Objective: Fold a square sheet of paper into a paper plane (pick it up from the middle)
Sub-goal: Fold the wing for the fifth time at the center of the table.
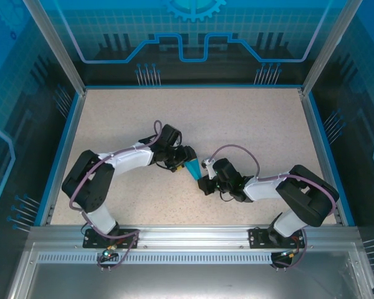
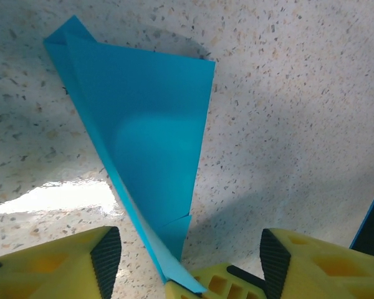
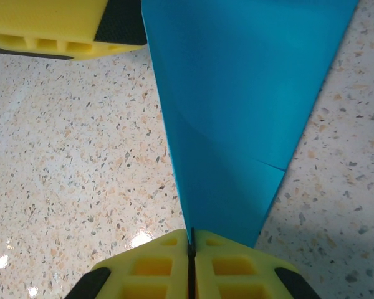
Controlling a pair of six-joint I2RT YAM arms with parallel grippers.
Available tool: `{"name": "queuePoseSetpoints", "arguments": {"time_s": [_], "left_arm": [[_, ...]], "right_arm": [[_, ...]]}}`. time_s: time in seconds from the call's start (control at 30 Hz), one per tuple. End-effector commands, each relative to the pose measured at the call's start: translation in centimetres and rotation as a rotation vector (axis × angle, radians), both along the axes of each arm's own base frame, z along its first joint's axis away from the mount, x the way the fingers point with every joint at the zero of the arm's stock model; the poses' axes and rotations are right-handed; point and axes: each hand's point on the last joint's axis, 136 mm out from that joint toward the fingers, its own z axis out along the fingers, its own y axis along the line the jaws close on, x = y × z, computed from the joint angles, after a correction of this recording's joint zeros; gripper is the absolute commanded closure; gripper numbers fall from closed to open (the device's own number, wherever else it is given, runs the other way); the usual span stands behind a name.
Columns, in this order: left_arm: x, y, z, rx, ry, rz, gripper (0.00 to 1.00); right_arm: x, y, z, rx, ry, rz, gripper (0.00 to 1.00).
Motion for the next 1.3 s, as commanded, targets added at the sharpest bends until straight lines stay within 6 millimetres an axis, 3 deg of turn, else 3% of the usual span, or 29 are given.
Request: {"name": "queuePoseSetpoints", "arguments": {"time_s": [0.0, 0.57, 1.0, 1.27], "left_arm": [[-1.5, 0.1, -1.1, 0.019, 0.126, 0.0, 0.43], [-1.7, -0.3, -1.7, 0.05, 0.193, -0.023, 0.68], [-1.7, -0.4, -1.7, 0.059, 0.214, -0.03, 1.0], [-1.5, -0.6, -1.3, 0.052, 0.212, -0.036, 1.0]], "right_arm": [[0.0, 0.1, -0.2, -0.017, -0.017, 0.013, 0.91], [-0.2, 0.7, -0.1, -0.082, -0.059, 0.051, 0.87], [-0.9, 0.7, 0.1, -0.199, -0.107, 0.094, 0.77], [-1.0, 0.3, 0.6, -0.349, -0.181, 0.101, 0.65]]}}
